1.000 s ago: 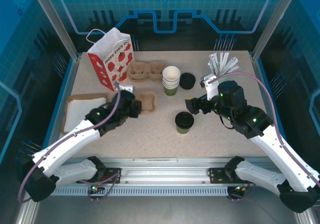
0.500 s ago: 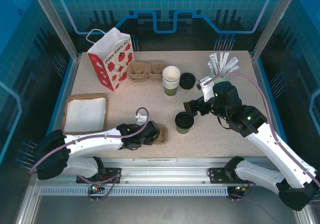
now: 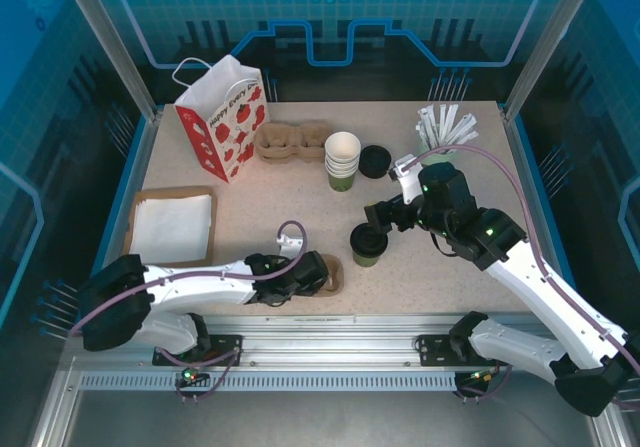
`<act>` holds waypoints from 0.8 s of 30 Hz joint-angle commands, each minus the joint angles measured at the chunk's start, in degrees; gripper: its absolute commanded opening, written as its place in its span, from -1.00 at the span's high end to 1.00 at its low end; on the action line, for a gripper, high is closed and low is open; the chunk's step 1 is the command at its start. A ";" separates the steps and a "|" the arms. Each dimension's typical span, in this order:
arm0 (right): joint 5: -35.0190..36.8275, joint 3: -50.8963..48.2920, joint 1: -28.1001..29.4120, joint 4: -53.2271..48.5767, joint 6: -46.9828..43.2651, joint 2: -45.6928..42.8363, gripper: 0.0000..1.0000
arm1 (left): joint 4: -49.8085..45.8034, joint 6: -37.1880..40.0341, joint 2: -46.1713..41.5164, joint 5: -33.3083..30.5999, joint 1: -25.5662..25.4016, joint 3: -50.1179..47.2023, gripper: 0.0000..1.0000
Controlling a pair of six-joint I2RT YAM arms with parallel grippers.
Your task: Pack the takeout coffee
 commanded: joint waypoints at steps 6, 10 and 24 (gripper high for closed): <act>-4.70 0.12 1.14 3.55 -1.06 -0.39 -0.92 | -6.97 21.61 -18.84 -1.11 12.95 11.37 -0.51; -5.70 0.77 1.62 5.34 -0.86 0.86 -0.92 | -2.99 36.58 -22.68 2.58 26.55 17.74 -0.66; -6.23 3.50 1.96 3.96 -2.12 5.48 -0.92 | -7.81 60.47 9.26 20.84 58.80 52.85 -0.81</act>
